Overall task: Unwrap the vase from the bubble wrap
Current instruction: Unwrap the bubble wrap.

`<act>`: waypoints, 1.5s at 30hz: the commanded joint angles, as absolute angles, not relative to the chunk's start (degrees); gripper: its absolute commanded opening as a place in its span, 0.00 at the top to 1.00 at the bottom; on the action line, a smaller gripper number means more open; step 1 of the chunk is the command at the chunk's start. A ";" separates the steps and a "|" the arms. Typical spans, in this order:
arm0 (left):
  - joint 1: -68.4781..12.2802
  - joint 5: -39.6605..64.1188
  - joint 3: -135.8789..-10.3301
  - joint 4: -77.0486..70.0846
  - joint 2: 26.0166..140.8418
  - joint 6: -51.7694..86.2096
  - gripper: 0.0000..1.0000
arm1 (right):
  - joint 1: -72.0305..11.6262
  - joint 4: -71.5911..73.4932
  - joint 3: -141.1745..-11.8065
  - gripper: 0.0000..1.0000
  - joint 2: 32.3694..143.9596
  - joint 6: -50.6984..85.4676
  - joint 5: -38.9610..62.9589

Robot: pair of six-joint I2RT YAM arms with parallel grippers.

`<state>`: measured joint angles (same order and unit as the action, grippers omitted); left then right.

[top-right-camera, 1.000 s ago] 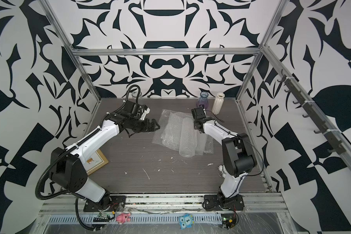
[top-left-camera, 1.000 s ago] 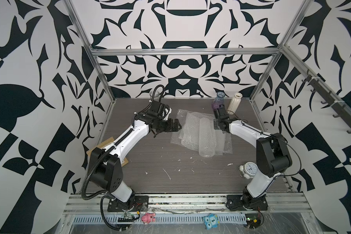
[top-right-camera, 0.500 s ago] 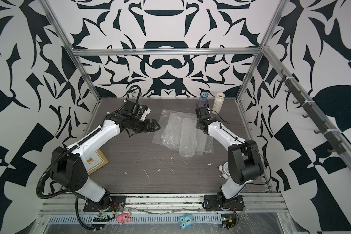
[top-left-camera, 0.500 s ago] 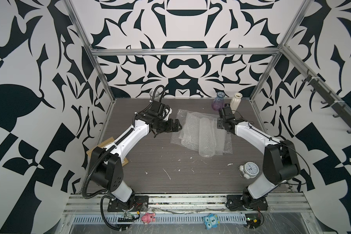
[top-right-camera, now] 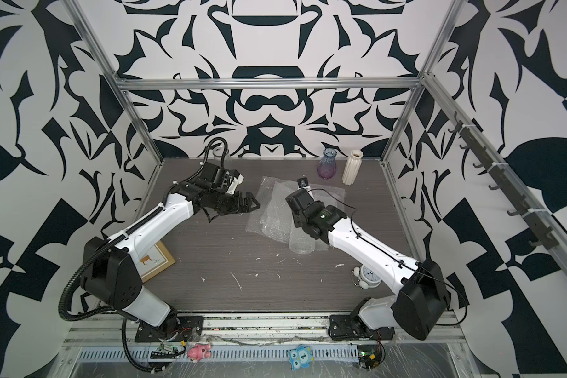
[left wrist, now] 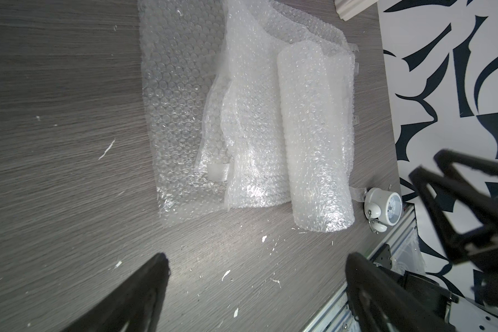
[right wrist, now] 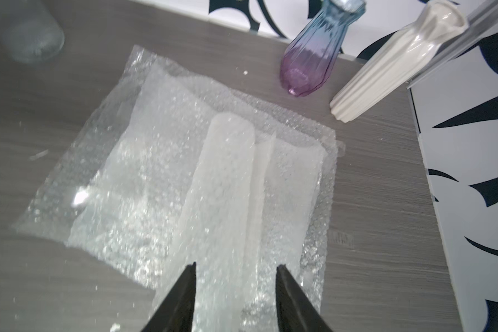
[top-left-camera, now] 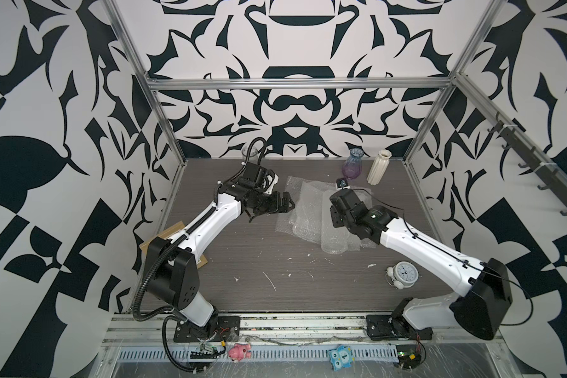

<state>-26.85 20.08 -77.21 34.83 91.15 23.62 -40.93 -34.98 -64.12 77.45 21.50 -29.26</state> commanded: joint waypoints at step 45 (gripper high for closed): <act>-26.54 22.24 -76.30 34.14 90.09 24.53 0.01 | -38.55 -37.44 -60.60 1.00 79.79 27.00 -21.18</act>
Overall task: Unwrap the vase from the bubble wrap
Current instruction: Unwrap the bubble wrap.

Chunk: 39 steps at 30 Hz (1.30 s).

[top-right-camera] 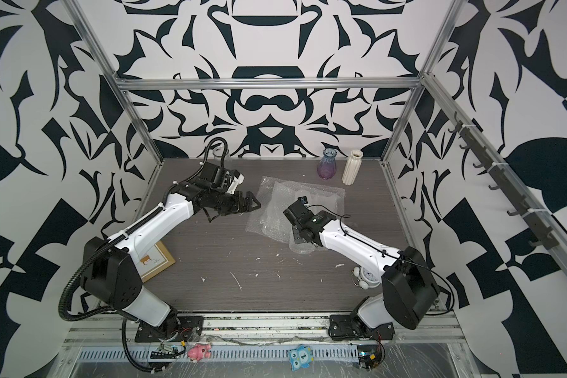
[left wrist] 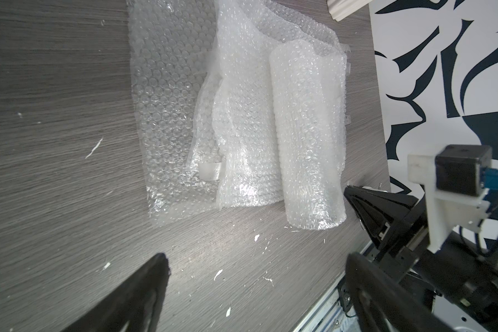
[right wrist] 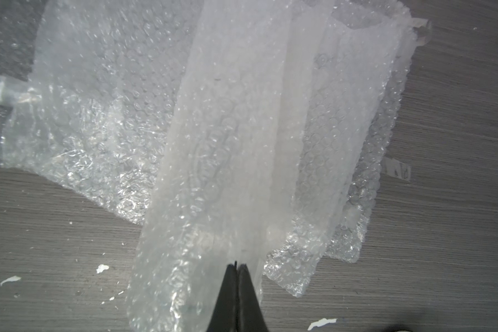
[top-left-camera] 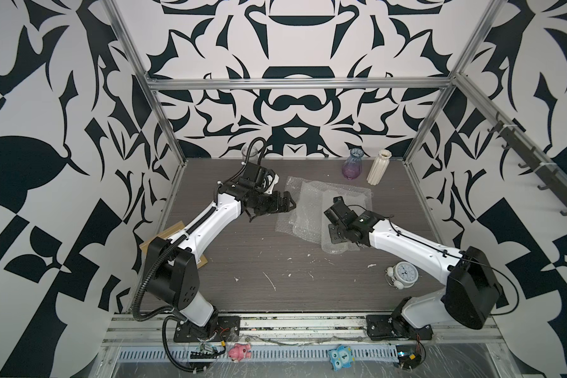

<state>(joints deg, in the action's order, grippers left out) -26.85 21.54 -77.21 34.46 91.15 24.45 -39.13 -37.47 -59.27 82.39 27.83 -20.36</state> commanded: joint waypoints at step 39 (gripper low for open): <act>-26.54 22.90 -76.20 33.79 90.75 25.00 0.01 | -13.80 -32.90 -44.13 0.73 66.74 23.88 -10.14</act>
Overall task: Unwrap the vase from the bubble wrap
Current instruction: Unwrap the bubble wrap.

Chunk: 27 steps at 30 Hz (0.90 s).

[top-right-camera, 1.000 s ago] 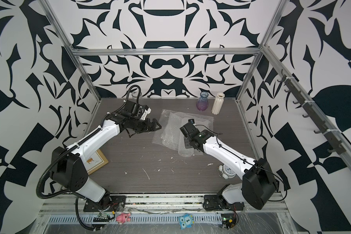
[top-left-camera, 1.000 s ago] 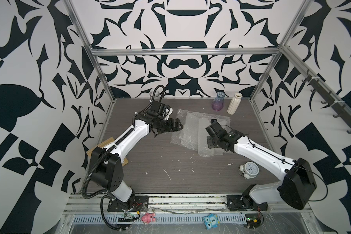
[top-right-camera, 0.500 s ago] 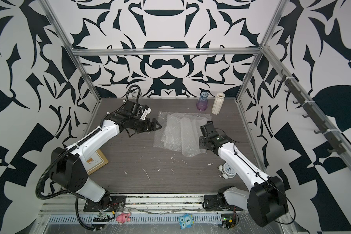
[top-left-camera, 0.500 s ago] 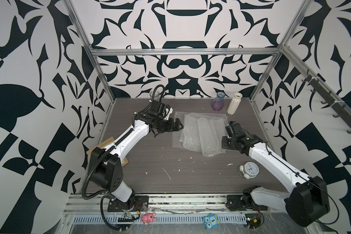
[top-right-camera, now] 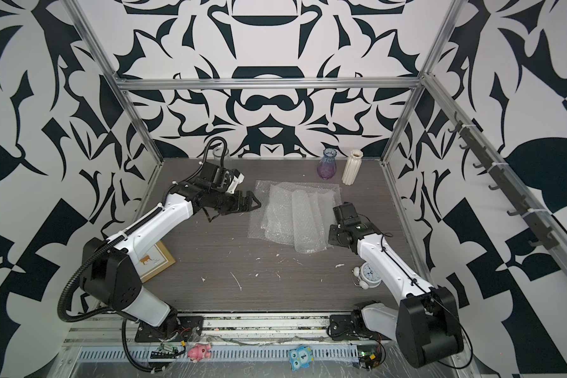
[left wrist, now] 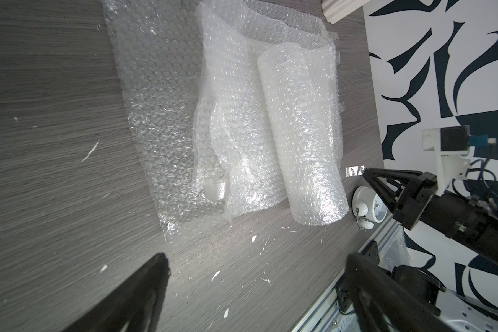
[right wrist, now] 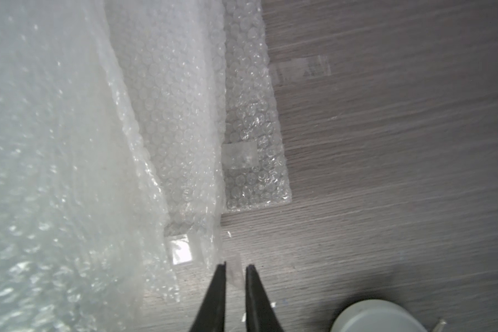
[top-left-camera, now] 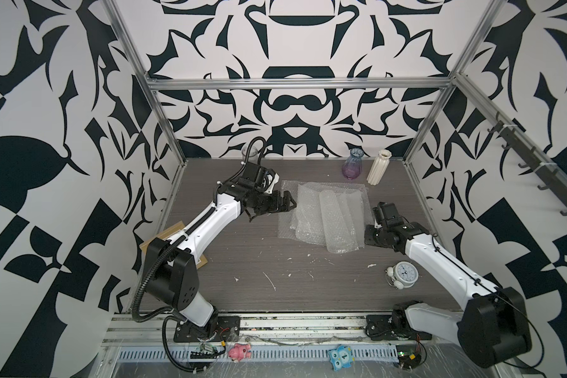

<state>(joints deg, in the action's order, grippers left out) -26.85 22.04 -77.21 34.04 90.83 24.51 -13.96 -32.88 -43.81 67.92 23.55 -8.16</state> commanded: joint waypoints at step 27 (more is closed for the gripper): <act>-26.81 23.64 -76.11 33.42 91.27 25.22 0.01 | -13.92 -33.32 -46.72 0.13 51.16 28.36 -5.18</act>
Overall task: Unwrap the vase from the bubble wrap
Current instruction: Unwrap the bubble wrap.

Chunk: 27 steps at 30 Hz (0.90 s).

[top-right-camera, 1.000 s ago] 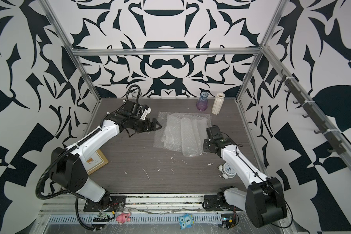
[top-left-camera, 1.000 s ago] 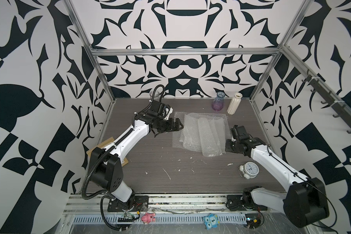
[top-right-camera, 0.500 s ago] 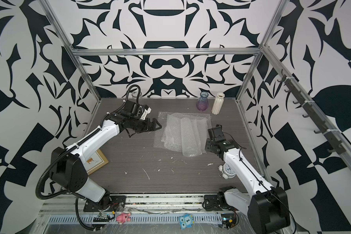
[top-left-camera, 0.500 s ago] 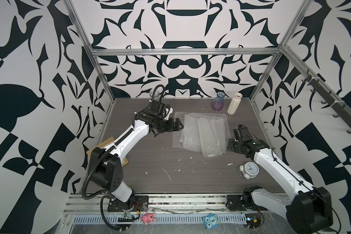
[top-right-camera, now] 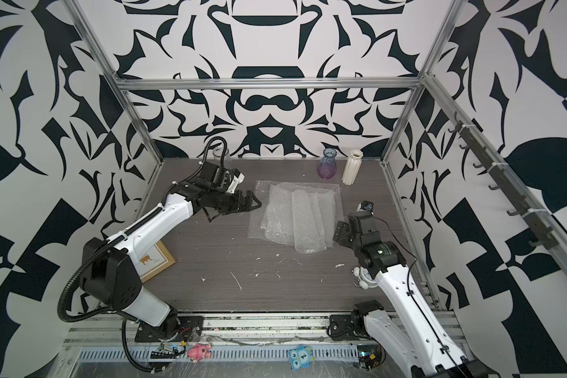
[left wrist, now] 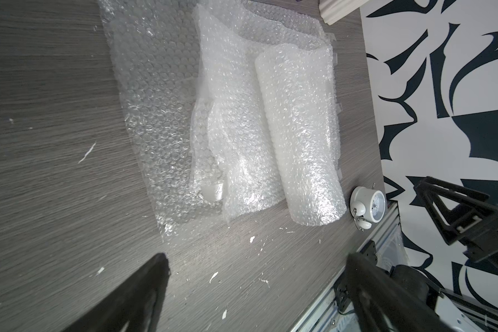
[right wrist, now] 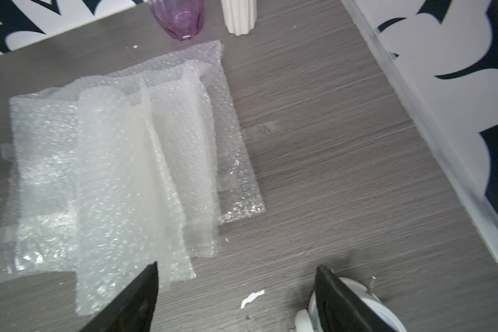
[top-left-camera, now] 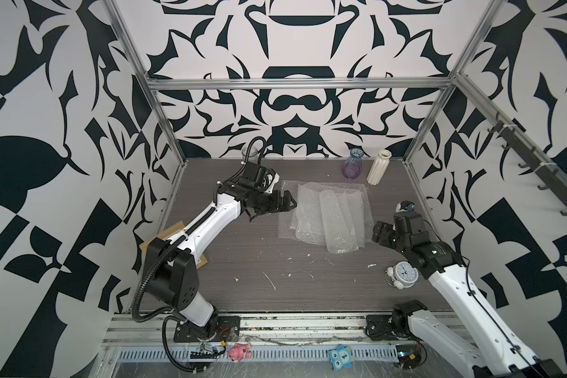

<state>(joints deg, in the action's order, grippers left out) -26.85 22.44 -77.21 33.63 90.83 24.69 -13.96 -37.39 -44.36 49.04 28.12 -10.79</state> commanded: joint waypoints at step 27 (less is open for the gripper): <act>-31.55 19.68 -76.64 34.61 90.71 23.38 0.01 | -25.48 -14.54 -46.70 0.18 70.09 32.21 -4.04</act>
<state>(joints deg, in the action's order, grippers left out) -31.31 20.56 -77.21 33.65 91.07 24.05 -25.04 -16.64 -44.62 69.84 31.14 -2.37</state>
